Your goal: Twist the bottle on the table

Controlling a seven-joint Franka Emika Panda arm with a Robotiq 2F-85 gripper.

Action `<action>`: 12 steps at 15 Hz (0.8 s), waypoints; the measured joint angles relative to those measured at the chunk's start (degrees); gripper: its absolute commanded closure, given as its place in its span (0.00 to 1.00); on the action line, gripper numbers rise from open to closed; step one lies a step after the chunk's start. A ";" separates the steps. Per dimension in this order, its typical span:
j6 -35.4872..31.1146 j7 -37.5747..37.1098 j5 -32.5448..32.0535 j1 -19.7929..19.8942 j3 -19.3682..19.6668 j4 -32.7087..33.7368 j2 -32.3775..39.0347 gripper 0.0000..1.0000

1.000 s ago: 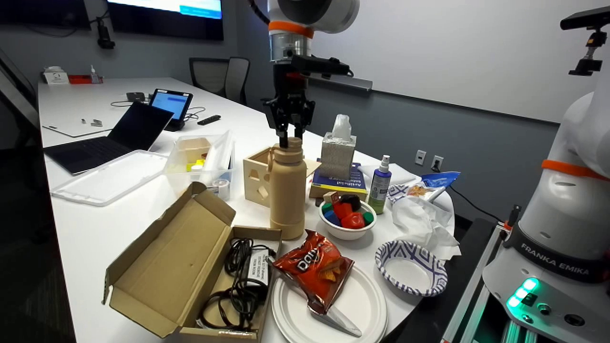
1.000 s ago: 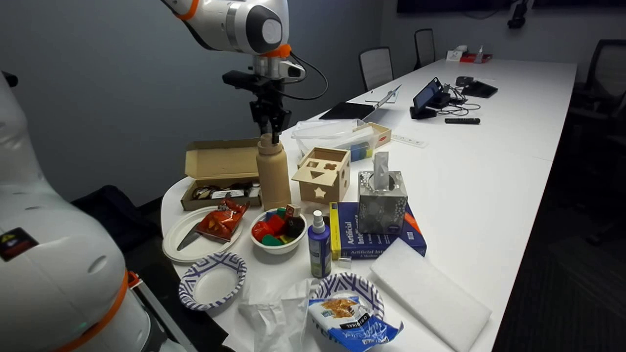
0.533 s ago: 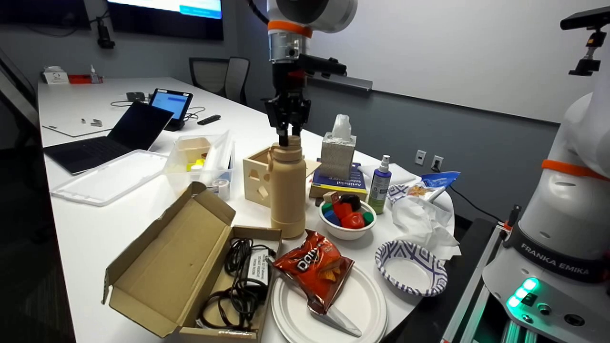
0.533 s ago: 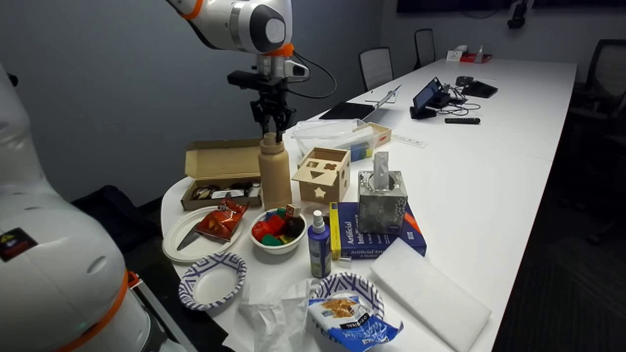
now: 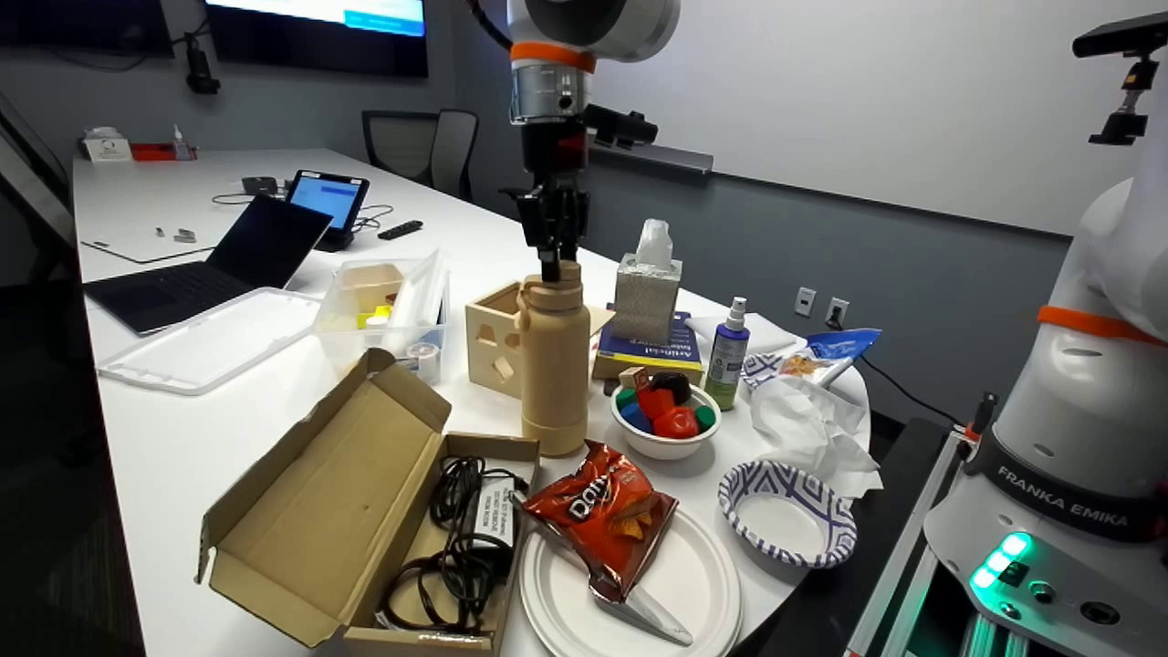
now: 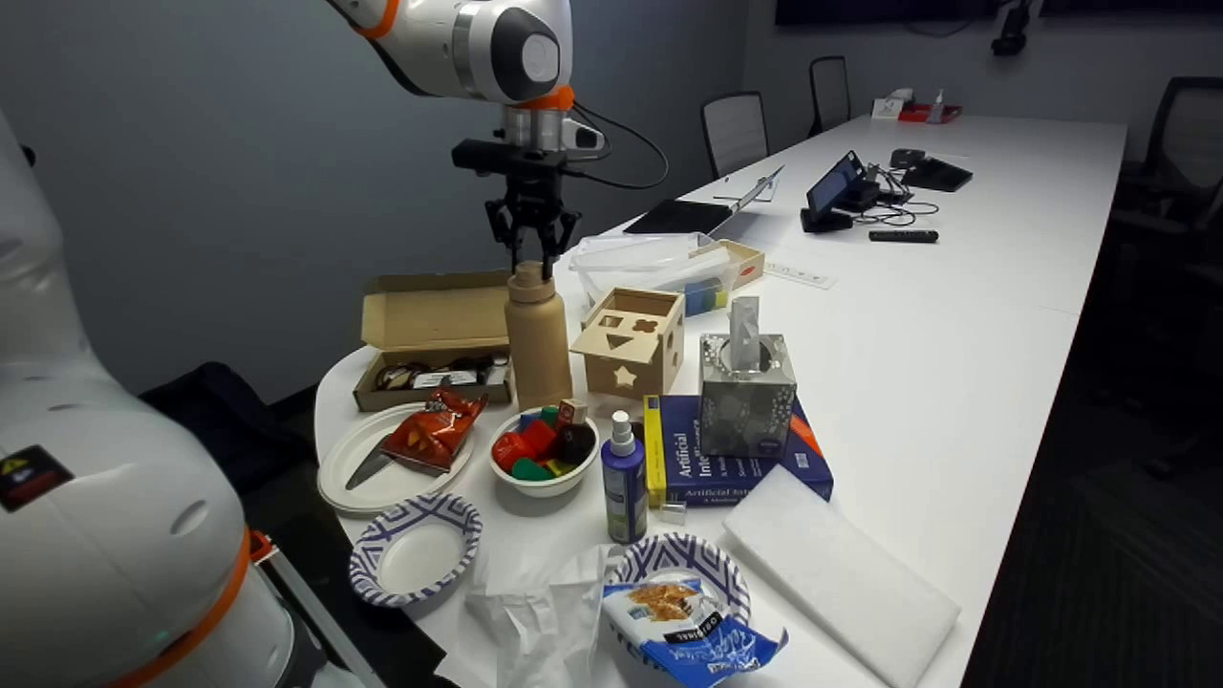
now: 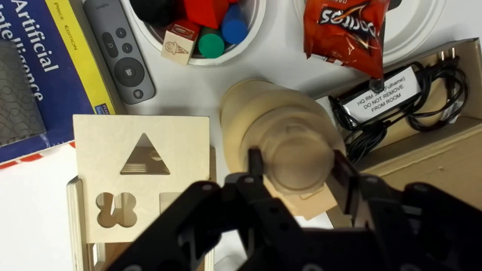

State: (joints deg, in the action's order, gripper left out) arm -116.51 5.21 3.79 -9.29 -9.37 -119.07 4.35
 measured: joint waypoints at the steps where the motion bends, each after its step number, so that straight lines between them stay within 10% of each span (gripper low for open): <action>1: 0.13 1.23 -0.21 0.00 -0.01 0.10 0.06 0.79; 12: 4.33 17.87 -3.53 0.00 -0.20 4.76 3.23 0.79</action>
State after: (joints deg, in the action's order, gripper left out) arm -112.18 23.08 0.25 -9.29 -9.56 -114.31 7.58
